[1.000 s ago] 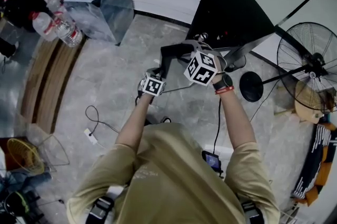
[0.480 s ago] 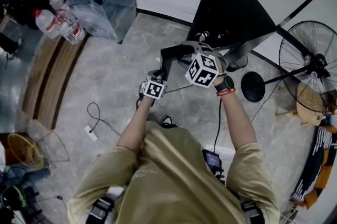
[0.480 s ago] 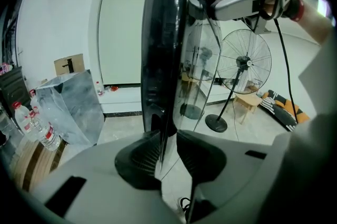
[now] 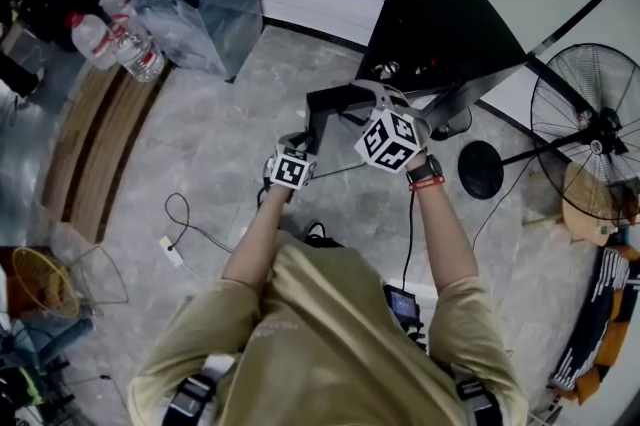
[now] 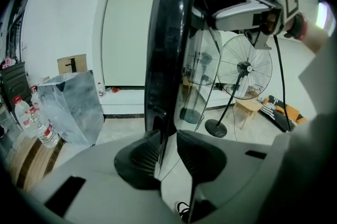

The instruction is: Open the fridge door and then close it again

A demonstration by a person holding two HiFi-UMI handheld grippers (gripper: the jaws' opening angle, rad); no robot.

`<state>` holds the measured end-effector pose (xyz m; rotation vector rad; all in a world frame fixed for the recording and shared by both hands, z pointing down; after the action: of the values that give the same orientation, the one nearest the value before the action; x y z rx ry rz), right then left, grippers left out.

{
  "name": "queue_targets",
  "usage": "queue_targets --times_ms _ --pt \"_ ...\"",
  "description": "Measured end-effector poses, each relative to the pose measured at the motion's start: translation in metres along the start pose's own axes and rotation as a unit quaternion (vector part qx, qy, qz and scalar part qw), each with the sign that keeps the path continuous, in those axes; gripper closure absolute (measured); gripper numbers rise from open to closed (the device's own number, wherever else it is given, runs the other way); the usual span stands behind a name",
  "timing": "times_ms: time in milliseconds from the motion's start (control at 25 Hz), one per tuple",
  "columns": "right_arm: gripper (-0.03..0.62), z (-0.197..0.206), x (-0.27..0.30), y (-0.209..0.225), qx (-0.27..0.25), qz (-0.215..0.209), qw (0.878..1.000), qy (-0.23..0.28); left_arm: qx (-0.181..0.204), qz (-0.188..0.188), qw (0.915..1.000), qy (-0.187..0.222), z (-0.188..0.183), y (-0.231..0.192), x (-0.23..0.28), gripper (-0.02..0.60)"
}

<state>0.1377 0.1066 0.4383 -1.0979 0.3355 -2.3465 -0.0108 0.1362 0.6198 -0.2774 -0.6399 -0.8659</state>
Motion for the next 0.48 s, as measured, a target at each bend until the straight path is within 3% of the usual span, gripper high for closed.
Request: queue_targets --times_ms 240,360,480 --pt "0.324 -0.002 -0.011 -0.002 0.031 0.026 0.999 0.002 0.008 -0.005 0.9996 0.025 -0.008 0.000 -0.020 0.474" --pt "0.339 0.003 -0.022 0.002 0.097 0.047 0.994 0.033 0.013 -0.014 0.9986 0.050 -0.019 -0.003 -0.038 0.474" --pt "0.359 0.007 -0.033 0.004 0.176 0.067 0.980 0.069 0.017 -0.027 0.9967 0.075 -0.029 -0.006 -0.059 0.474"
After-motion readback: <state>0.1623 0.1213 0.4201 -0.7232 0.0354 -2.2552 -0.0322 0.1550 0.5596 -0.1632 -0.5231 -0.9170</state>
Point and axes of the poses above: the fingertips, and each gripper's own axes: x forward along the fingers, y to its right, z out of its underside, the point moved 10 cm from there along -x, backward along the fingers, and after that the axes turned 10 degrees about x, right-handed, at the moved point
